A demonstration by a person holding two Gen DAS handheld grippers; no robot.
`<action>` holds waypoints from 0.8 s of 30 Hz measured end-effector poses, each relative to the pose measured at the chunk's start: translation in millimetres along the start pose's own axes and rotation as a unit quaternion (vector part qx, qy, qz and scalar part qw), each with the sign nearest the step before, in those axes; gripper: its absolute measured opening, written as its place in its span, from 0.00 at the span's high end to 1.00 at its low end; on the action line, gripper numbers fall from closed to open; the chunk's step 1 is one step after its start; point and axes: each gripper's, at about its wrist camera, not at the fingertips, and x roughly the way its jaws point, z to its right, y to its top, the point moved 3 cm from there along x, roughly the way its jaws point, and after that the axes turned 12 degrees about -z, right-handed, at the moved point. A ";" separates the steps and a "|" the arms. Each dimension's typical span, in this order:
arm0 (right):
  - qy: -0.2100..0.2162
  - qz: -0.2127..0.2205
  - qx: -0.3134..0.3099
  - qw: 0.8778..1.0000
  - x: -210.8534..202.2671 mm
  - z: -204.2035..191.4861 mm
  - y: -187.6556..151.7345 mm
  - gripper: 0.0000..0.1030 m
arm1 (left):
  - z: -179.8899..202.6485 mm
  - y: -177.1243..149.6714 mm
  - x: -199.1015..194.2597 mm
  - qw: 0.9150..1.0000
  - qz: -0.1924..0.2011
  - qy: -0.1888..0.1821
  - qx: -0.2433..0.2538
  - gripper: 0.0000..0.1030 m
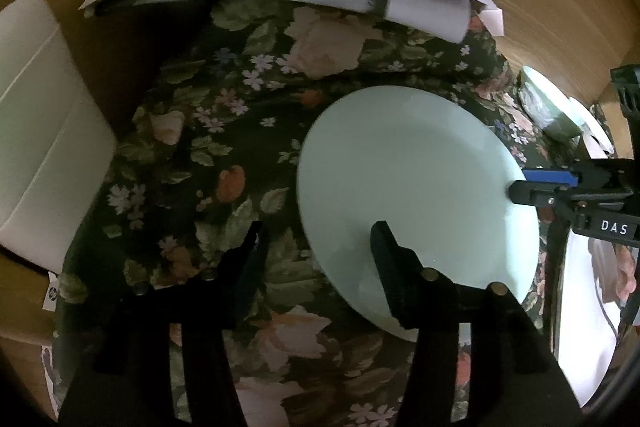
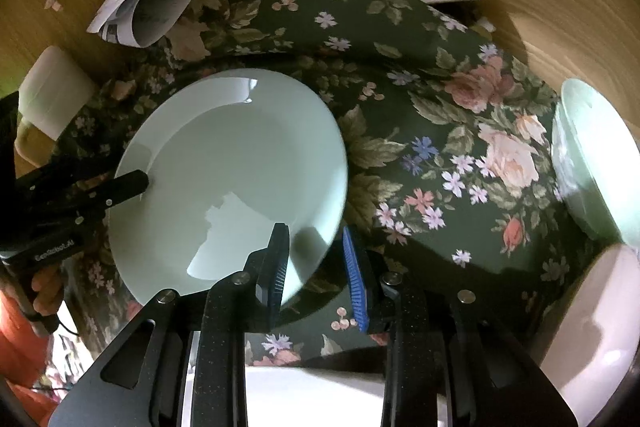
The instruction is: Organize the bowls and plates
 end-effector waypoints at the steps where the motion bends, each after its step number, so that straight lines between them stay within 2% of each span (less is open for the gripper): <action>1: 0.002 0.000 0.002 1.000 0.6 4.9 2.1 0.75 | 2.9 0.9 1.2 1.000 0.000 -0.001 0.002 0.50; 5: 0.017 0.000 0.009 1.000 4.6 10.7 -5.8 0.75 | 10.5 4.0 6.1 1.000 -0.001 -0.003 0.007 0.52; 8: 0.017 0.006 0.006 1.000 8.9 8.1 4.2 0.73 | 15.3 6.4 9.0 1.000 0.000 -0.005 0.009 0.52; 15: 0.020 0.016 0.013 1.000 14.4 -4.0 13.6 0.73 | 17.2 9.8 10.3 1.000 -0.002 -0.014 -0.001 0.52; 18: 0.013 0.029 0.007 0.999 3.6 -2.5 11.4 0.73 | 17.8 8.7 4.8 1.000 0.002 -0.025 -0.004 0.52; 24: 0.011 0.059 0.003 0.998 -22.1 0.9 7.0 0.73 | 26.5 7.3 -14.3 0.999 0.029 -0.023 0.006 0.55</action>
